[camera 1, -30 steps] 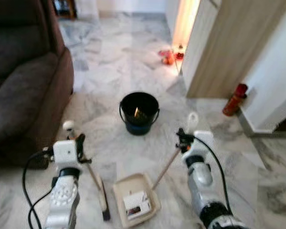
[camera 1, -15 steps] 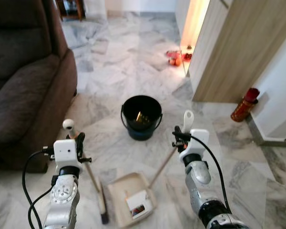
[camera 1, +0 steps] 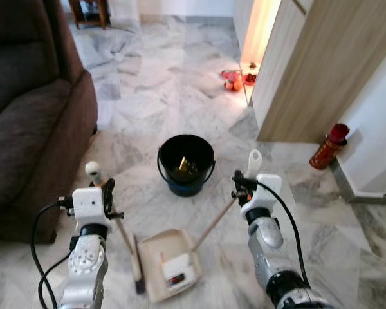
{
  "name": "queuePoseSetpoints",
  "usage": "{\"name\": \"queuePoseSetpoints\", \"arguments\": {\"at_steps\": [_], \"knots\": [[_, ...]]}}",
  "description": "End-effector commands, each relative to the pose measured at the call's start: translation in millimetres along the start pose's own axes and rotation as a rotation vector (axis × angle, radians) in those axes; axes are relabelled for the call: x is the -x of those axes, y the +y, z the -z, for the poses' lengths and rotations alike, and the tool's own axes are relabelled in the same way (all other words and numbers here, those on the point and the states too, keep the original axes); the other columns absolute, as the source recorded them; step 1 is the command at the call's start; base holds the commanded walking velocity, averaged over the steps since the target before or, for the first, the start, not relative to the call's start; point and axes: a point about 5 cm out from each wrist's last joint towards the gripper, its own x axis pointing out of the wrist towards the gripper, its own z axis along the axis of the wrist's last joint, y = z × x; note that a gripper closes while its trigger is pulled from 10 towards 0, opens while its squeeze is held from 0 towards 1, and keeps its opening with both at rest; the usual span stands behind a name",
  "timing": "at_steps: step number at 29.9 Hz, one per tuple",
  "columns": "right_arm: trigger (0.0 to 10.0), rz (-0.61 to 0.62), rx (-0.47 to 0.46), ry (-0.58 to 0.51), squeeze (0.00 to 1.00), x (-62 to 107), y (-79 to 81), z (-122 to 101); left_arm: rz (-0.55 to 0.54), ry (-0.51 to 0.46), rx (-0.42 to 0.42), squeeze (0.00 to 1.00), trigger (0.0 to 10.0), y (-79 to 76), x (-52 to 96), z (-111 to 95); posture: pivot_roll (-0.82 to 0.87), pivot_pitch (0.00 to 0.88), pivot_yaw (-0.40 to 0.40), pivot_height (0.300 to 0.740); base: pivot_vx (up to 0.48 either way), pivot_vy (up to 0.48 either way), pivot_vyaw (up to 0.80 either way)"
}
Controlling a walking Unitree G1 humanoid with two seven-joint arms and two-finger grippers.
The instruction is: Sweep floor
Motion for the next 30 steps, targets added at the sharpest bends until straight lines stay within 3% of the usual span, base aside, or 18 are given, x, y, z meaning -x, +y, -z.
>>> {"name": "queuePoseSetpoints", "arguments": {"at_steps": [1, 20, 26, 30], "knots": [[10.0, -0.018, 0.009, -0.048, 0.0, -6.6, 4.7, -12.0, -0.014, -0.015, -0.016, 0.0, 10.0, 7.1, -0.8, -2.8, 0.12, 0.105, -0.025, 0.74, 0.296, 0.0, 0.0], [10.0, -0.01, 0.018, -0.052, 0.0, -6.8, 3.6, -13.0, -0.011, -0.016, -0.011, 0.0, 10.0, 6.7, -0.2, -2.4, 0.12, 0.1, -0.027, 0.74, 0.295, 0.0, 0.0], [10.0, -0.004, 0.007, -0.045, 0.0, -6.9, 2.6, -12.2, -0.013, -0.024, -0.007, 0.0, 10.0, 6.4, 0.4, -3.0, 0.12, 0.092, -0.027, 0.74, 0.0, 0.0, 0.0], [10.0, -0.004, 0.006, -0.043, 0.0, -6.8, 2.2, -12.0, -0.01, -0.024, -0.006, 0.0, 10.0, 5.8, 1.1, -2.7, 0.12, 0.085, -0.028, 0.74, 0.0, 0.0, -0.8]]}}
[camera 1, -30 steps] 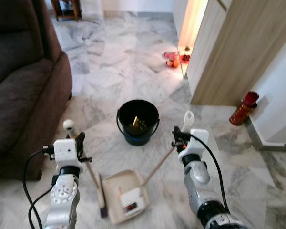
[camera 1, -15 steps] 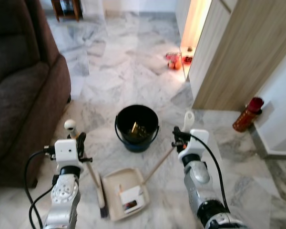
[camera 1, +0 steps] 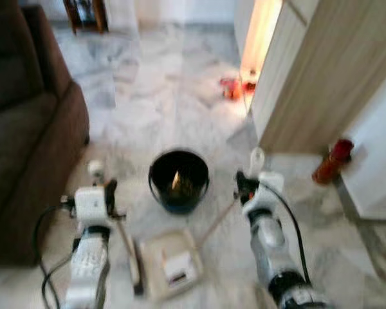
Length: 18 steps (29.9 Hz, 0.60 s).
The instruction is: Sweep floor
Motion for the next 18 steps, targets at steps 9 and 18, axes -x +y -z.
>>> {"name": "queuePoseSetpoints", "arguments": {"at_steps": [9, 18], "knots": [[10.0, -0.019, 0.01, -0.034, 0.0, -3.1, 4.8, -6.9, -0.007, -0.013, -0.01, 0.0, 10.0, 5.4, 2.4, -0.6, 0.12, 0.086, -0.028, 0.74, 0.0, 0.0, -0.71], [10.0, -0.034, 0.022, -0.071, 0.0, -5.9, 5.3, -16.0, -0.012, -0.01, -0.013, 0.0, 10.0, 7.5, 2.4, -0.4, 0.12, 0.102, -0.026, 0.74, 0.0, 0.0, 0.0]]}}
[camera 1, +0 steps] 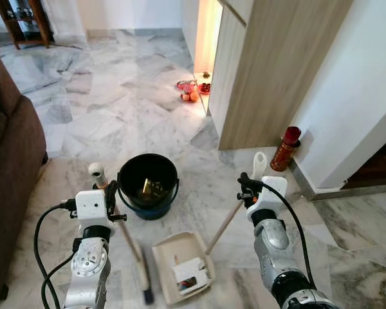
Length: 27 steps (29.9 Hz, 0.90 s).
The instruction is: Sweep floor
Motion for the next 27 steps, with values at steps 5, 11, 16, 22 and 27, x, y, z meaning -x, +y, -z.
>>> {"name": "queuePoseSetpoints", "arguments": {"at_steps": [5, 11, 16, 22, 27], "knots": [[10.0, -0.035, -0.008, -0.101, 0.0, -7.9, 5.8, -22.7, 0.003, -0.019, -0.019, 0.0, 10.0, 1.5, -0.9, -3.2, 0.11, 0.104, -0.025, 0.74, 0.0, 0.0, 0.0], [10.0, -0.072, 0.012, -0.168, 0.0, -7.4, 5.3, -39.2, 0.003, -0.02, -0.018, 0.0, 10.0, 1.2, -1.3, -3.3, 0.11, 0.107, -0.025, 0.74, 0.0, 0.0, 0.0], [10.0, -0.075, 0.018, -0.186, 0.0, -4.9, 3.3, -45.4, 0.002, -0.02, -0.018, 0.0, 10.0, 1.2, -1.1, -3.2, 0.11, 0.107, -0.025, 0.74, 0.0, 0.0, 0.0], [10.0, -0.099, 0.082, -0.188, 0.0, 14.6, -3.9, -65.4, 0.007, -0.015, -0.014, 0.0, 10.0, -0.2, -1.5, -1.9, 0.09, 0.113, -0.028, 0.74, 0.0, 0.0, 0.0], [10.0, -0.091, 0.103, -0.191, 0.0, 24.7, -6.5, -79.2, 0.007, -0.014, -0.012, 0.0, 10.0, -0.6, -1.7, -1.5, 0.08, 0.114, -0.029, 0.74, 0.0, 0.0, 0.0]]}}
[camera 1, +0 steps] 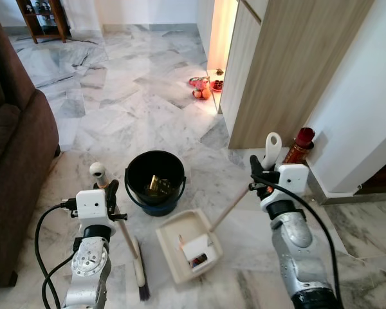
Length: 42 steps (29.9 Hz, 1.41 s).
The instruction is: Sweep floor
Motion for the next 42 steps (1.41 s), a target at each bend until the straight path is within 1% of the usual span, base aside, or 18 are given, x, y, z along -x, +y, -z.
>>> {"name": "queuePoseSetpoints", "arguments": {"at_steps": [1, 2, 3, 8, 9, 10, 12, 13, 15, 19, 23, 24, 25, 28, 33, 38, 42], "knots": [[10.0, -0.006, 0.002, -0.076, 0.0, -0.7, 2.9, -22.6, 0.007, -0.013, -0.007, 0.0, 10.0, -1.2, -0.8, -1.2, 0.08, 0.114, -0.029, 0.74, 0.0, 0.0, 0.0], [10.0, -0.006, 0.002, -0.076, 0.0, -0.7, 2.9, -22.6, 0.007, -0.013, -0.007, 0.0, 10.0, -1.2, -0.8, -1.2, 0.08, 0.114, -0.029, 0.74, 0.0, 0.0, 0.0], [10.0, -0.006, -0.002, -0.097, 0.0, -0.9, 4.6, -30.3, 0.008, -0.012, -0.006, 0.0, 10.0, -1.6, -1.0, -1.0, 0.08, 0.113, -0.028, 0.74, 0.0, 0.0, 0.0], [10.0, -0.042, -0.041, -0.173, 0.0, 2.8, 21.5, -79.0, 0.012, -0.011, -0.004, 0.0, 10.0, -2.7, -1.6, -0.3, 0.07, 0.112, -0.028, 0.74, 0.0, 0.0, 0.0], [10.0, -0.049, -0.044, -0.181, 0.0, 3.1, 23.3, -83.7, 0.012, -0.011, -0.003, 0.0, 10.0, -2.7, -1.6, -0.3, 0.07, 0.112, -0.028, 0.74, 0.0, 0.0, 0.0], [10.0, -0.049, -0.044, -0.181, 0.0, 3.1, 23.3, -83.7, 0.012, -0.011, -0.003, 0.0, 10.0, -2.7, -1.6, -0.3, 0.07, 0.112, -0.028, 0.74, 0.0, 0.0, 0.0], [10.0, -0.072, -0.054, -0.207, 0.0, 3.1, 28.2, -98.5, 0.013, -0.012, -0.002, 0.0, 10.0, -3.2, -1.9, -0.4, 0.07, 0.111, -0.031, 0.74, 0.0, 0.0, 0.0], [10.0, -0.076, -0.056, -0.215, 0.0, 3.0, 29.2, -102.5, 0.013, -0.012, -0.002, 0.0, 10.0, -3.4, -1.9, -0.4, 0.07, 0.111, -0.031, 0.74, 0.0, 0.0, 0.0], [10.0, -0.078, -0.076, -0.242, 0.0, 2.1, 30.5, -114.0, 0.013, -0.012, -0.001, 0.0, 10.0, -3.6, -1.7, -0.3, 0.07, 0.109, -0.032, 0.74, 0.0, 0.0, 0.0], [10.0, -0.067, -0.098, -0.265, 0.0, 1.3, 30.2, -127.9, 0.015, -0.014, -0.003, 0.0, 10.0, -4.1, -1.6, -0.2, 0.07, 0.108, -0.034, 0.74, 0.0, 0.0, 0.0], [10.0, -0.03, -0.171, -0.315, 0.0, -0.9, 29.5, -141.6, 0.015, -0.014, -0.006, 0.0, 10.0, -4.5, -1.1, 0.0, 0.08, 0.102, -0.036, 0.74, 0.0, 0.0, 0.0], [10.0, -0.029, -0.19, -0.331, 0.0, -1.4, 30.8, -144.2, 0.015, -0.012, -0.006, 0.0, 10.0, -4.6, -0.9, 0.3, 0.08, 0.1, -0.036, 0.74, 0.0, 0.0, 0.0], [10.0, -0.043, -0.225, -0.355, 0.0, -3.1, 36.8, -149.2, 0.014, -0.011, -0.008, 0.0, 10.0, -4.7, -0.7, 0.5, 0.08, 0.099, -0.037, 0.74, 0.0, 0.0, 0.0], [10.0, -0.065, -0.253, -0.358, 0.0, -5.0, 45.2, -151.0, 0.014, -0.011, -0.011, 0.0, 10.0, -4.8, -0.4, 0.6, 0.09, 0.097, -0.038, 0.74, 0.0, 0.0, 0.0], [10.0, -0.081, -0.288, -0.338, 0.0, -8.1, 54.1, -148.8, 0.011, -0.011, -0.019, 0.0, 10.0, -3.4, 0.5, 0.7, 0.1, 0.087, -0.039, 0.74, 0.048, 0.0, 0.0], [10.0, -0.094, -0.31, -0.325, 0.0, -9.0, 59.0, -147.0, 0.012, -0.009, -0.025, 0.0, 10.0, -2.9, 1.7, 1.3, 0.1, 0.08, -0.038, 0.74, 0.265, 0.0, 0.0], [10.0, -0.093, -0.316, -0.325, 0.0, -9.4, 59.8, -146.8, 0.015, -0.008, -0.028, 0.0, 10.0, -2.8, 2.3, 1.7, 0.1, 0.073, -0.036, 0.74, 0.3, 0.0, 0.0]]}}
